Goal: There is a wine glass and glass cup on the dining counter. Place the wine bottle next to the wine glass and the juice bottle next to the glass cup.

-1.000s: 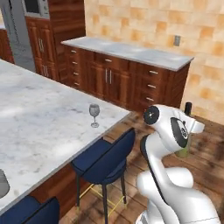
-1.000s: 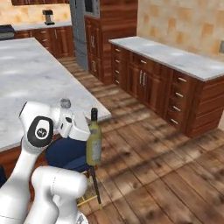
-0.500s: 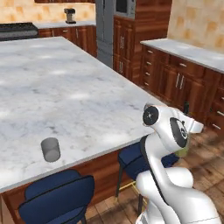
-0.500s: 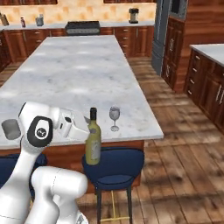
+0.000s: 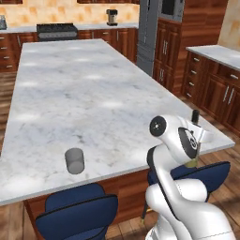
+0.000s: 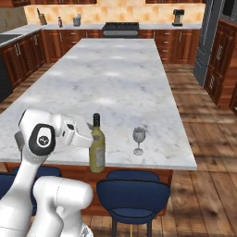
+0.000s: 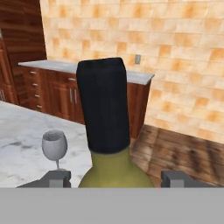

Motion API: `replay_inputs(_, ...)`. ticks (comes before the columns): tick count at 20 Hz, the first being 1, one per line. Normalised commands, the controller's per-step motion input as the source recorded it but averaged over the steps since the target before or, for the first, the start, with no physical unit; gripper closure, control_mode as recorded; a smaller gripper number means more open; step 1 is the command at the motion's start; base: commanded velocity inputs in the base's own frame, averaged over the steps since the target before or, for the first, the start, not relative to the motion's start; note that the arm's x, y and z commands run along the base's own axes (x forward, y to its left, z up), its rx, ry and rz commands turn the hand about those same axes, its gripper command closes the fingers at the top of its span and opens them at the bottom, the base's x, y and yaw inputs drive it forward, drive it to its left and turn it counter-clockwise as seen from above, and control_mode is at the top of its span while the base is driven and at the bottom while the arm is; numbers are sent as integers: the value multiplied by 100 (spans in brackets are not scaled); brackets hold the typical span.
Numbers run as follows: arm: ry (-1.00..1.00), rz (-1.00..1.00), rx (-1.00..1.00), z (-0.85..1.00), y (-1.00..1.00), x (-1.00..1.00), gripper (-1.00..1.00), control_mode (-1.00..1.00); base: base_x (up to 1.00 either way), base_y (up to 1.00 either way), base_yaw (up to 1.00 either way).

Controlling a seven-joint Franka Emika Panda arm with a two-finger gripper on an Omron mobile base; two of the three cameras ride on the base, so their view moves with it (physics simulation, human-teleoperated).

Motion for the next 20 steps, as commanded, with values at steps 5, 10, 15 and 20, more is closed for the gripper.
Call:
replay_inputs(5, 0, 0, 0, 0, 0, 0, 100, 100, 10, -5, 5)
replay_inputs(10, 0, 0, 0, 0, 0, 0, 100, 100, 0, 0, 0)
replay_inputs(15, 0, 0, 0, 0, 0, 0, 100, 100, 4, 1, 0)
replay_inputs(20, 0, 0, 0, 0, 3, 53, 100, -100, 0, 0, 0)
